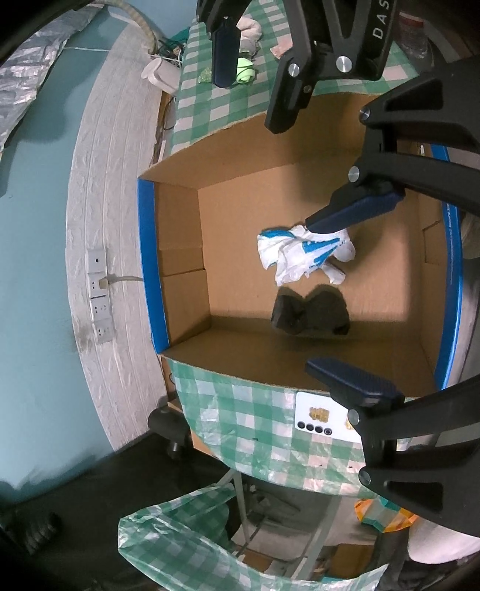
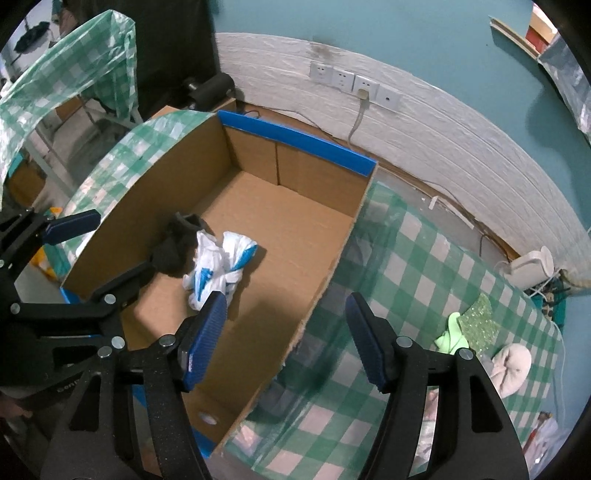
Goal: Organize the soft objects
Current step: 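Open both tools to drop the sock and bag into the box, then move both tools back over the table toward the pink-grey taped bundle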
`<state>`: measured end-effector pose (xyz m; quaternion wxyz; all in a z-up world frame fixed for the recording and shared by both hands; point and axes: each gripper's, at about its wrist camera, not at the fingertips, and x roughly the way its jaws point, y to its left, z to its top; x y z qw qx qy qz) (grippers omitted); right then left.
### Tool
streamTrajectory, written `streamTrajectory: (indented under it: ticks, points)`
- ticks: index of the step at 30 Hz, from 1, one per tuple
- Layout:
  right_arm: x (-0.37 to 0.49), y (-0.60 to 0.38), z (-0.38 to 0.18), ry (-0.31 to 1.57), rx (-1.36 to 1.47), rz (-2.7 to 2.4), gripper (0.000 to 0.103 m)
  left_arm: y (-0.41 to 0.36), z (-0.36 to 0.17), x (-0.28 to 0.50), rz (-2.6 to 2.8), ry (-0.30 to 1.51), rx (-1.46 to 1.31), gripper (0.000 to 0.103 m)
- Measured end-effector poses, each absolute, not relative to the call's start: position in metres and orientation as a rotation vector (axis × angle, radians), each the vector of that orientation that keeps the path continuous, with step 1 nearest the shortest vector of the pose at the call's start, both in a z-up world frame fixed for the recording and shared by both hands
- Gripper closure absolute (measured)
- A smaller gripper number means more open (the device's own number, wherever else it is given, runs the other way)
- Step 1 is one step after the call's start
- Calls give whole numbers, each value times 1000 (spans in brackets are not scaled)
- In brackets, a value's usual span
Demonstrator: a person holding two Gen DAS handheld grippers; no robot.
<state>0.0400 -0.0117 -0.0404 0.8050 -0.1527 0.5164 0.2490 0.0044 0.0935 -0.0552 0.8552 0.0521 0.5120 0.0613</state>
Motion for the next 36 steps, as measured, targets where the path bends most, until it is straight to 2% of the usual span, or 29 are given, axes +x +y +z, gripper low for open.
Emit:
streamTrajectory:
  ticks: [36]
  points:
    - [41, -102, -38, 1116, -244, 406, 36, 25, -47, 21, 3, 1054, 162, 32]
